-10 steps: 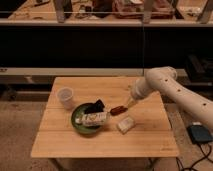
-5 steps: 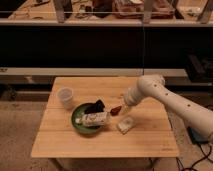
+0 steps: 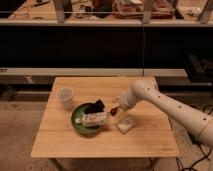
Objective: Place the pepper in the ceramic cup
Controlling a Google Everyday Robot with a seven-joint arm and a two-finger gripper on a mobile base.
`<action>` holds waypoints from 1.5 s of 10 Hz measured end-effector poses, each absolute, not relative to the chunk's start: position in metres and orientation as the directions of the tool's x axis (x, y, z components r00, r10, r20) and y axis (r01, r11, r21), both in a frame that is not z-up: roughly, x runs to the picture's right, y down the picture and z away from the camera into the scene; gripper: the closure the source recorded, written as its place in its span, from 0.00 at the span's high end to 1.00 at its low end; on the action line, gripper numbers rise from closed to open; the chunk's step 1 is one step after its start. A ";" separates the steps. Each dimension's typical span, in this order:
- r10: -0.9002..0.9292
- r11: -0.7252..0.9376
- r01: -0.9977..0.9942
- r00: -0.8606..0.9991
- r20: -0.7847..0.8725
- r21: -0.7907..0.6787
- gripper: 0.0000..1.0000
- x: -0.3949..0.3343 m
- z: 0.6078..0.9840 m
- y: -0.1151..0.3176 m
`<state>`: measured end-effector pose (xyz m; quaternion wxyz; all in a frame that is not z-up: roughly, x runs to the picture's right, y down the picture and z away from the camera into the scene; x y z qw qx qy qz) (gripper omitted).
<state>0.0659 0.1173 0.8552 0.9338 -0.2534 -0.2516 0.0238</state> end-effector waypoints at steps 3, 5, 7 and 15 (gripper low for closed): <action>0.155 0.872 0.097 0.874 0.460 -0.480 0.65 0.062 0.871 0.126; 0.150 0.874 0.096 0.879 0.452 -0.476 0.65 0.065 0.878 0.127; 0.146 0.876 0.091 0.886 0.441 -0.474 0.65 0.067 0.888 0.128; 0.181 0.872 0.053 0.889 0.421 -0.487 0.50 0.071 0.903 0.125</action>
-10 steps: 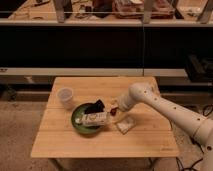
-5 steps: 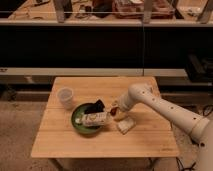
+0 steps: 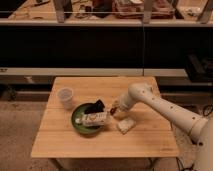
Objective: Place the pepper in the ceramic cup
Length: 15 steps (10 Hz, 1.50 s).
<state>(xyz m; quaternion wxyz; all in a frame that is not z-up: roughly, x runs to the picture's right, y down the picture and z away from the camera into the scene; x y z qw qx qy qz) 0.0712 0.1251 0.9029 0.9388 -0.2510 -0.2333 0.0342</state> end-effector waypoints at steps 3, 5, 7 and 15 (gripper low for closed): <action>0.186 0.871 0.045 0.891 0.414 -0.490 0.50 0.075 0.903 0.125; 0.183 0.863 0.051 0.895 0.406 -0.502 0.50 0.076 0.904 0.134; 0.183 0.861 0.052 0.897 0.402 -0.507 0.50 0.077 0.904 0.137; 0.194 0.858 0.043 0.895 0.401 -0.512 0.25 0.072 0.904 0.132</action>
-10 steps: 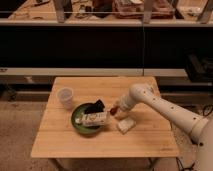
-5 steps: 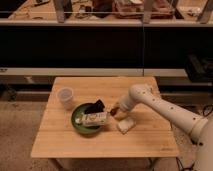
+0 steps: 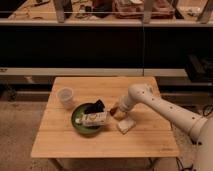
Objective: Place the pepper in the ceramic cup
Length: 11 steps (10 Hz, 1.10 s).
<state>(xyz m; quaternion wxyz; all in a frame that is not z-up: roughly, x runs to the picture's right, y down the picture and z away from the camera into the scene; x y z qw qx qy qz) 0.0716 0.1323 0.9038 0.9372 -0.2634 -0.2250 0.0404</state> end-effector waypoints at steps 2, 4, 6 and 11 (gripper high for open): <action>0.233 0.865 0.005 0.882 0.411 -0.501 0.25 0.072 0.897 0.111; 0.274 0.882 -0.044 0.858 0.434 -0.469 0.25 0.080 0.883 0.068; 0.275 0.908 -0.059 0.832 0.482 -0.416 0.25 0.077 0.862 0.014; 0.168 0.962 0.027 0.727 0.666 -0.272 0.25 -0.002 0.777 -0.085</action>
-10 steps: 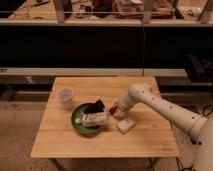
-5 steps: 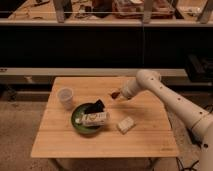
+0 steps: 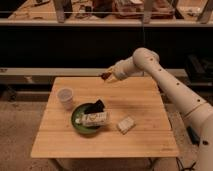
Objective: Place the pepper in the ceramic cup
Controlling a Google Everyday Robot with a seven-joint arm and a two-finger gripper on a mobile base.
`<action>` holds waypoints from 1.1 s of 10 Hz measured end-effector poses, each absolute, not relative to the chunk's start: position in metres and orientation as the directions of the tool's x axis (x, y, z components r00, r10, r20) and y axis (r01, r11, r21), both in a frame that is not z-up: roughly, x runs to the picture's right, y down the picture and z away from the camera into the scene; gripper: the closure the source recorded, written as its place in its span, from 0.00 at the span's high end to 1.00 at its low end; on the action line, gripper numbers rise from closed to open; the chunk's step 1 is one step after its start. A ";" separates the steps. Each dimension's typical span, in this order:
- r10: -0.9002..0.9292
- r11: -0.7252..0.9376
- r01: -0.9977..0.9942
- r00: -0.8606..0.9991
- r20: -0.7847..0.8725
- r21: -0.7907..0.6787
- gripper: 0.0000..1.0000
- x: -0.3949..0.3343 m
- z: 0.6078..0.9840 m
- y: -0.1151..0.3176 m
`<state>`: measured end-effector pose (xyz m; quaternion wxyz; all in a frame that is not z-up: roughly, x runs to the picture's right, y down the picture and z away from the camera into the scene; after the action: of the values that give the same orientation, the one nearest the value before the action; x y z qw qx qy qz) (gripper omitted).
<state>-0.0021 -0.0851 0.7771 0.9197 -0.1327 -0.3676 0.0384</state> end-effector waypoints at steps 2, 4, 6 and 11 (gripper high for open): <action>0.119 0.967 0.094 0.651 0.750 -0.235 0.25 -0.056 0.729 -0.097; 0.123 0.958 0.154 0.542 0.831 -0.242 0.25 -0.108 0.680 -0.096; 0.196 0.931 0.215 0.387 0.901 -0.295 0.25 -0.159 0.634 -0.090; 0.413 0.850 0.282 0.165 0.896 -0.444 0.25 -0.226 0.644 -0.077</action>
<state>-0.2256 -0.0769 0.6443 0.7140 -0.2697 -0.6445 0.0460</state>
